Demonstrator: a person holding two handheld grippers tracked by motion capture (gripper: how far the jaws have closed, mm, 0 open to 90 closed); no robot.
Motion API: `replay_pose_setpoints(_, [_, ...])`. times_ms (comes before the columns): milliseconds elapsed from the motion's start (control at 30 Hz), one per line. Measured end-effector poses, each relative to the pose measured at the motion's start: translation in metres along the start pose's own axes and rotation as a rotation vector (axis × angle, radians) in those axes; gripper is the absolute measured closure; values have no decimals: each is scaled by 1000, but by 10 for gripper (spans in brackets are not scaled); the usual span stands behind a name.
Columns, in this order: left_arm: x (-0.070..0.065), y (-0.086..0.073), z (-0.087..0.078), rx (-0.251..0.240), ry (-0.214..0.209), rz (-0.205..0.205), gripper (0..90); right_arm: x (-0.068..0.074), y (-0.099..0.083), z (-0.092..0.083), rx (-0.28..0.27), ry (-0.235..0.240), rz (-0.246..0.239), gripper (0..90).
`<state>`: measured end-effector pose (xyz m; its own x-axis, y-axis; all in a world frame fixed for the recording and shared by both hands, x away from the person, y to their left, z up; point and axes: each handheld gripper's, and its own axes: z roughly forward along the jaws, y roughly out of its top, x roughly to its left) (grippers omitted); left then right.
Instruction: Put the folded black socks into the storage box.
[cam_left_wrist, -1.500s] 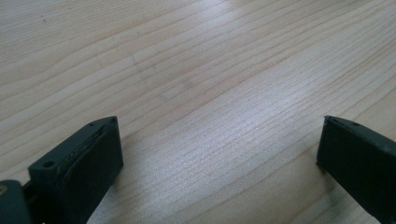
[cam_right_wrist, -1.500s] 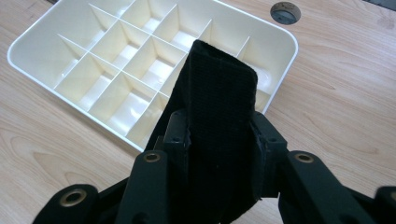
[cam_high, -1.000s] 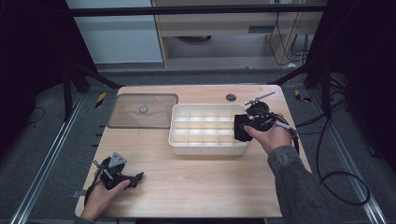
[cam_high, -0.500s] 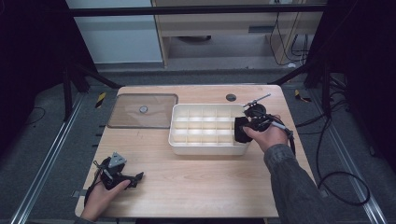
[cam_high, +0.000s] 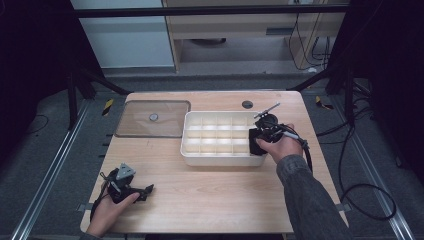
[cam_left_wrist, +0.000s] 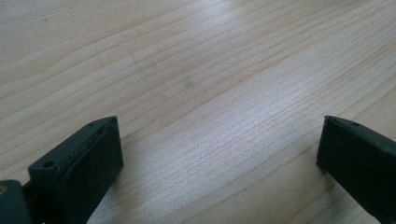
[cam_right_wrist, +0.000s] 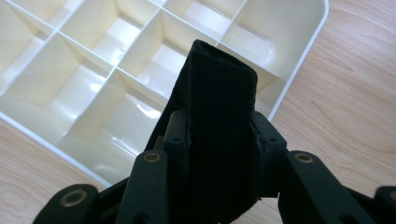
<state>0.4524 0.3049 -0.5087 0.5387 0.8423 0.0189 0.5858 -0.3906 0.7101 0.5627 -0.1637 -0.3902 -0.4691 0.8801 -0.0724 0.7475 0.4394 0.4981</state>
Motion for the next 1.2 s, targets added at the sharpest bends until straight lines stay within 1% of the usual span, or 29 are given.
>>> replay_pose_setpoints(200, [0, 0, 0, 0, 0, 0, 0, 2, 0, 4, 10, -8, -12, 652])
replay_pose_setpoints(267, [0, 0, 0, 0, 1, 0, 0, 2, 0, 6, 11, 1, -8, 652])
replay_pose_setpoints(433, [0, 0, 0, -3, 1, -3, 0, 1, -4, 10, 11, -2, -9, 652])
replay_pose_setpoints(533, [0, 0, 0, -3, 0, -3, 0, 3, -4, 12, 22, 1, -1, 652])
replay_pose_setpoints(633, [0, 0, 0, -2, 1, -3, 0, 4, -6, 16, 24, 1, -10, 652])
replay_pose_setpoints(700, [0, 0, 0, -2, 1, -3, 0, 5, -7, 17, 31, 5, 4, 653])
replay_pose_setpoints(767, [0, 0, 0, -2, 1, -3, 0, 4, -7, 18, 32, 11, 5, 655])
replay_pose_setpoints(867, [0, 0, 0, -2, 1, -2, 0, 4, -8, 20, 39, 7, 6, 658])
replay_pose_setpoints(933, [0, 0, 0, -2, 2, -3, 0, 5, -8, 21, 55, 8, 16, 659])
replay_pose_setpoints(967, [0, 0, 0, -2, 2, -3, 0, 6, -8, 22, 59, 4, 14, 660])
replay_pose_setpoints(1000, [0, 0, 0, -2, 2, -3, 0, 5, -8, 23, 60, -4, 2, 661])
replay_pose_setpoints(1033, [0, 0, 0, -2, 2, -3, 0, 7, -8, 24, 68, -6, 10, 662])
replay_pose_setpoints(1100, [0, 0, 0, 0, 1, -2, 0, 8, -8, 25, 78, -13, 9, 663])
replay_pose_setpoints(1200, [0, 0, 0, 3, 1, 0, 0, 10, -8, 27, 94, -25, -2, 664])
